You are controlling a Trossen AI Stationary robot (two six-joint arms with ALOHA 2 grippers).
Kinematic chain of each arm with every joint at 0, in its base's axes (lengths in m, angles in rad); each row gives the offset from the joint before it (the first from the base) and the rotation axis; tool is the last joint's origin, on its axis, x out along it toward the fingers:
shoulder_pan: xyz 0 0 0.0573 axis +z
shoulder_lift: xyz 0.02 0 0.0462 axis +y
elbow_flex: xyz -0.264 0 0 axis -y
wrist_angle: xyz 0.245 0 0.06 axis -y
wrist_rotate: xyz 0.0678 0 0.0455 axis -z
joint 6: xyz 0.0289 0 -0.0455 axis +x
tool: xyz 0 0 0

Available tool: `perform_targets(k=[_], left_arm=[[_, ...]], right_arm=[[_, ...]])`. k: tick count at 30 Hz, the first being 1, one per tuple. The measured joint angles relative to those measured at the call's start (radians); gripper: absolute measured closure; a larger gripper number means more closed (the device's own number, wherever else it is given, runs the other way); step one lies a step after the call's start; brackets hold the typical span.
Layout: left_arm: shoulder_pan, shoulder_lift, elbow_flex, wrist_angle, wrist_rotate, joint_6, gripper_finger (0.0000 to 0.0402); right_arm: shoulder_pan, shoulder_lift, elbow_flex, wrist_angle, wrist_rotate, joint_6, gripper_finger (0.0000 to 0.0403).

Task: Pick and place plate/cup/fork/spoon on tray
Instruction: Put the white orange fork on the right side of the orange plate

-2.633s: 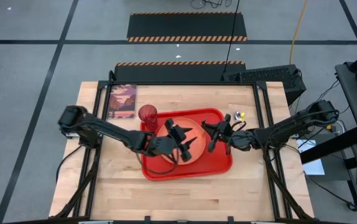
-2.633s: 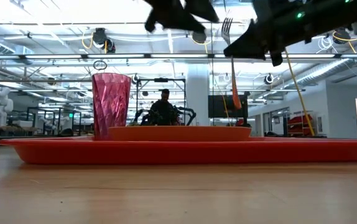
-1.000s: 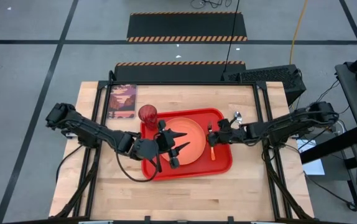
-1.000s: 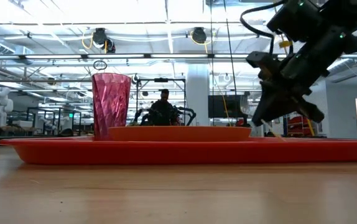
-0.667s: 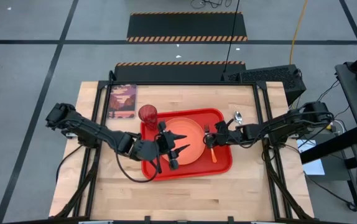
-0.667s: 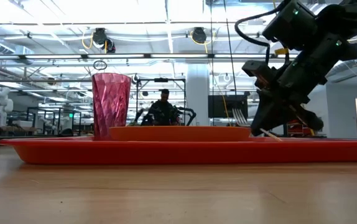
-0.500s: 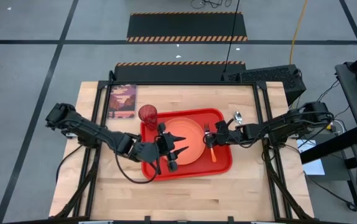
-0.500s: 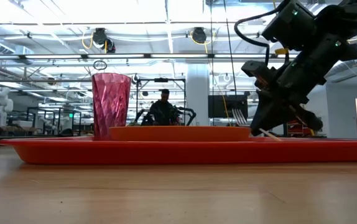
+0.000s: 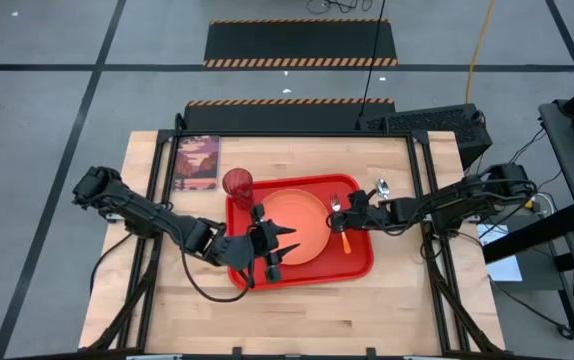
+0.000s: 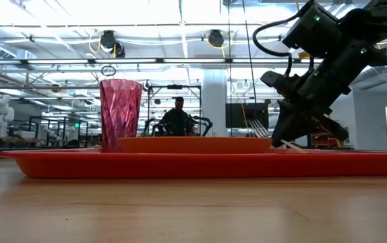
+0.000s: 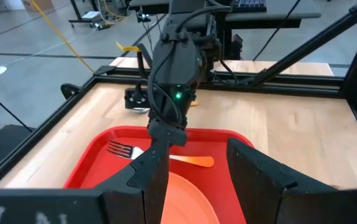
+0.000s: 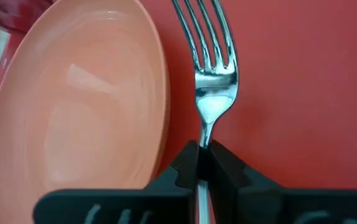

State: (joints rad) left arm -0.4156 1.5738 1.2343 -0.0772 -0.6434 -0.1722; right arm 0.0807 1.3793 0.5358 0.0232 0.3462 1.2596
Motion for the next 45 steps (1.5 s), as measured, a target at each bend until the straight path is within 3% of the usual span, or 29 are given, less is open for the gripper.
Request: perform_targets(k=[14,22,32,38,45], left_arm=[[0.001,0.000,0.000,-0.001,0.000,0.002,0.0238],[0.001,0.000,0.000,-0.002,0.000,0.003,0.0238],[0.001,0.000,0.000,-0.001,0.000,0.012,0.0238],[0.001,0.000,0.000,-0.001,0.000,-0.016,0.0238],[0.001,0.000,0.000,0.001,-0.001,-0.032,0.0238]], right_arm=[[0.000,0.069,-0.002,0.011,0.020,0.000,0.0340],[0.008,-0.037,-0.002,-0.006,0.019,-0.085,0.0335],[0.182,-0.186,-0.001,-0.191,-0.035,-0.056,0.0350],[0.269,-0.163,-0.001,-0.266,-0.035,-0.015,0.0359],[0.295,-0.094,-0.001,-0.291,-0.033,-0.018,0.0360]])
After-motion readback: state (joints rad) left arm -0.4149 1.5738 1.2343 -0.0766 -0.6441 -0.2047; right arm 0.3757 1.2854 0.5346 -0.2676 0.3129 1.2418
